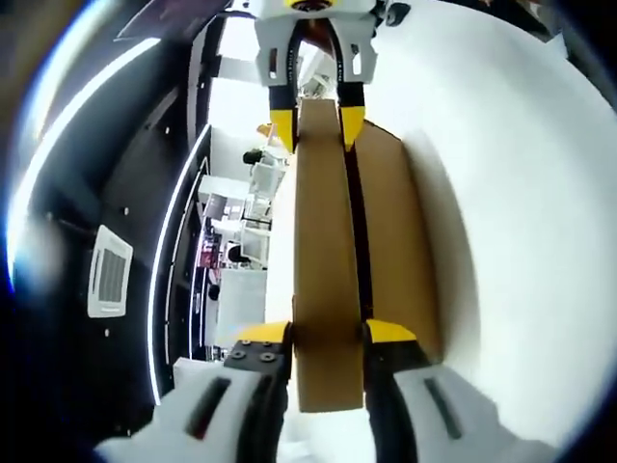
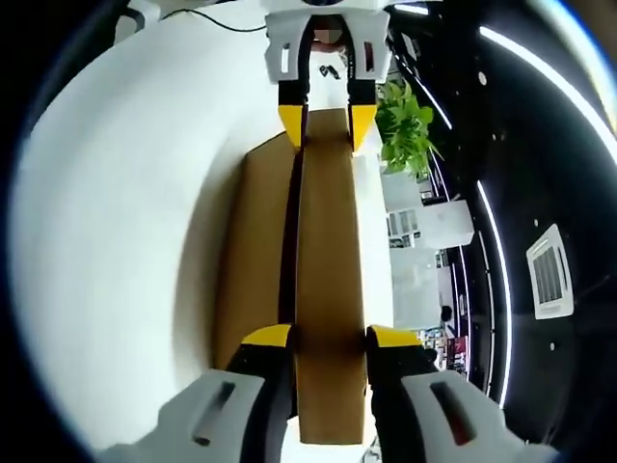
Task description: Operate the shoe box by opening the lid, removing the specified soft item, and placing it in the target area until the item is outside and the box remains undamaged.
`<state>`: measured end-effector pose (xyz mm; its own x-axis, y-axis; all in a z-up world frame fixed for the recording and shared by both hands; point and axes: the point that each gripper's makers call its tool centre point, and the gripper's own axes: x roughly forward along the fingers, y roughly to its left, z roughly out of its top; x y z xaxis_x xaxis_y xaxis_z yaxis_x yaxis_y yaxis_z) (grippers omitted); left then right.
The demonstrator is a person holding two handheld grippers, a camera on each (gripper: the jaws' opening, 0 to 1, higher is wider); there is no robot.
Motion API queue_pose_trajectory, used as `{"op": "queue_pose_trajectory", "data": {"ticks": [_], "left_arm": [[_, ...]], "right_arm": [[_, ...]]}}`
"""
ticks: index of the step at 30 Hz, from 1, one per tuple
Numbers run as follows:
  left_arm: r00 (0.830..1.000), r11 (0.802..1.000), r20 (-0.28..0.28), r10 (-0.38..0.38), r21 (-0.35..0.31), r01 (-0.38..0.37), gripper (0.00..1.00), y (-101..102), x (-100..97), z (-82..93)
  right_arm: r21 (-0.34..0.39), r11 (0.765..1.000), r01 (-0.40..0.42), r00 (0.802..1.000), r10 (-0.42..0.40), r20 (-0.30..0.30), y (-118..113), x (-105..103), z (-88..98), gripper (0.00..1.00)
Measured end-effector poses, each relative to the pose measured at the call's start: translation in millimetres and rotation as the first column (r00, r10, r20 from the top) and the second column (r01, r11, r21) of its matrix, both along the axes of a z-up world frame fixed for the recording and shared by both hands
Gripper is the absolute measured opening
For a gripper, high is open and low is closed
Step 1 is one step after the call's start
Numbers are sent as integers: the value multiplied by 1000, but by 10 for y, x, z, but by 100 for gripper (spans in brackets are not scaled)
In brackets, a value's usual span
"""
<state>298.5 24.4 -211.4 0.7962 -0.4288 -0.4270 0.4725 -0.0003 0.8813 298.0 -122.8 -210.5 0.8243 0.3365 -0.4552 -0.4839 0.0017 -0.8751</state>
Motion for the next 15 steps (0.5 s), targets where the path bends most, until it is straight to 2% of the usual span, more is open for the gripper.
{"op": "queue_pose_trajectory", "data": {"ticks": [8,15], "left_arm": [[999,1000,-34,-13,8,13,29,1,28,43],[999,1000,-49,-8,7,8,29,3,42,46]], "right_arm": [[2,1000,-8,997,8,-72,10,44,-13,30],[-5,1000,-9,996,8,-92,43,89,-25,30]]}}
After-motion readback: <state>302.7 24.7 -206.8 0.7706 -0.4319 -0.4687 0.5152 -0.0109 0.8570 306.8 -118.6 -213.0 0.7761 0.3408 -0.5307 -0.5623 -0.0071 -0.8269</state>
